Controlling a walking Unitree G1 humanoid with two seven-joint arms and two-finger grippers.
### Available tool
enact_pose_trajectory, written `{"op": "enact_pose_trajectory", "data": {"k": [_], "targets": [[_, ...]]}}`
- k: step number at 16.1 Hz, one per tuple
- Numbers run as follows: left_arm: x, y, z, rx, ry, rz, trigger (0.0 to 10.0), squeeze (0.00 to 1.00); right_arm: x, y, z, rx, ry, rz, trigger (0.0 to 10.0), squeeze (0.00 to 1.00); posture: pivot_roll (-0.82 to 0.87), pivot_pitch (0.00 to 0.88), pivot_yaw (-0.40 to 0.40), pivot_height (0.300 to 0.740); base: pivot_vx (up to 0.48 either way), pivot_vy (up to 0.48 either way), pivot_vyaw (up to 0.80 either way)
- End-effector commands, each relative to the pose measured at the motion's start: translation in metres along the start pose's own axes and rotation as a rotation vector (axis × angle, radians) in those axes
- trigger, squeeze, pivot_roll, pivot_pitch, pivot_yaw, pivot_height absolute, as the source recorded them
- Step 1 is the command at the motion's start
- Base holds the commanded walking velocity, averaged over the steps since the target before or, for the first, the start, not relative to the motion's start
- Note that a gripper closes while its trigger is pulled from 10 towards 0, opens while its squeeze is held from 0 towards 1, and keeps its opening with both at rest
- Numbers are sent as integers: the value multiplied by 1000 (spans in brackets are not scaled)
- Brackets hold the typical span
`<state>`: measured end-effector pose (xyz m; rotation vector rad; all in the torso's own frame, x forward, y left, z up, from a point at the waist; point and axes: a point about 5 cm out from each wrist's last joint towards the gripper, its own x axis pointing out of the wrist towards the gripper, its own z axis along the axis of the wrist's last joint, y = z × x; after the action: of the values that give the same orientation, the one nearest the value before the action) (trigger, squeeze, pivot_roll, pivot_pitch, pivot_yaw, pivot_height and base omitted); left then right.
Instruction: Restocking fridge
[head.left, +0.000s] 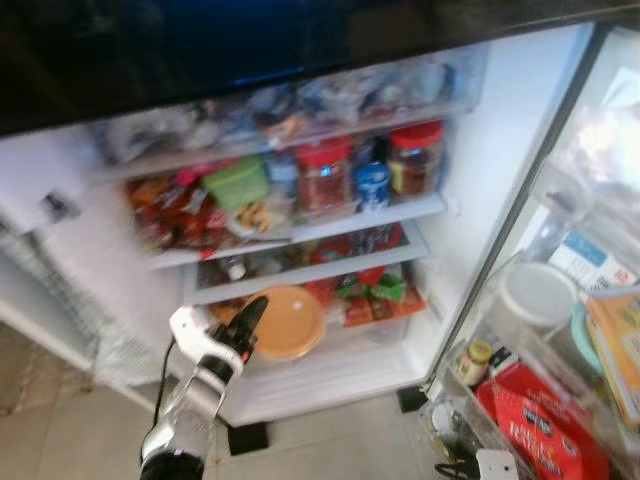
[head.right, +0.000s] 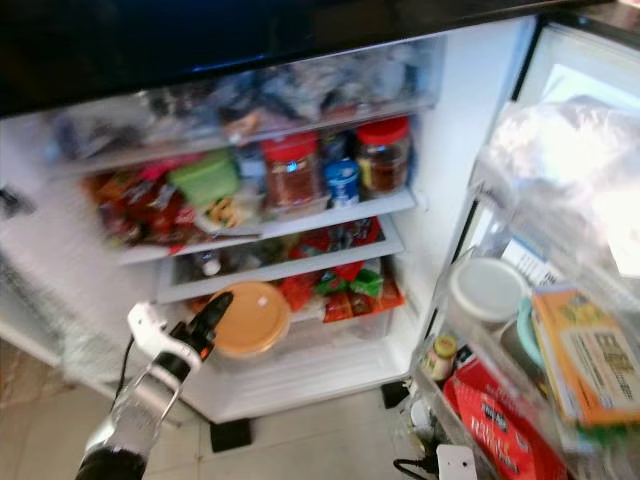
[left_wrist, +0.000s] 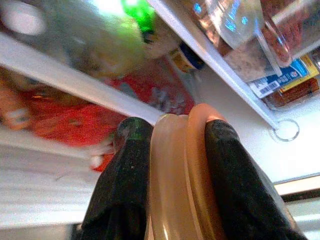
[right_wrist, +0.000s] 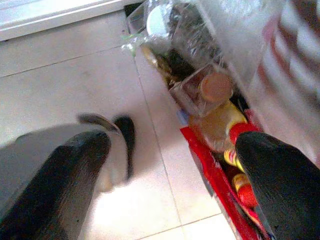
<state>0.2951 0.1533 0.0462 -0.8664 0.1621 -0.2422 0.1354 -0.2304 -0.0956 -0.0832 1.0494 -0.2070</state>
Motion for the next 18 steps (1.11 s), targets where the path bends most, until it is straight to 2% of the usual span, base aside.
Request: {"op": "enact_pose_trajectory", "data": {"k": [1, 3, 11, 18], "targets": [[-2, 2, -4, -5, 5, 12, 10000, 0, 0, -3, -3, 8, 21, -4, 10000, 0, -49, 57, 90, 740, 277, 0, 0], [-3, 3, -4, -6, 3, 17, 10000, 0, -2, -2, -9, 7, 32, -2, 10000, 0, -48, 59, 88, 740, 264, 0, 0], [-10, 10, -3, -36, -19, 51, 10000, 0, -4, -4, -18, 25, 46, -2, 10000, 0, -45, 66, 88, 740, 0, 0, 0], [-3, 5, 3, -21, -42, 28, 10000, 0, -4, -4, -17, 29, 41, -12, 10000, 0, -48, 71, 89, 740, 0, 0, 0]]}}
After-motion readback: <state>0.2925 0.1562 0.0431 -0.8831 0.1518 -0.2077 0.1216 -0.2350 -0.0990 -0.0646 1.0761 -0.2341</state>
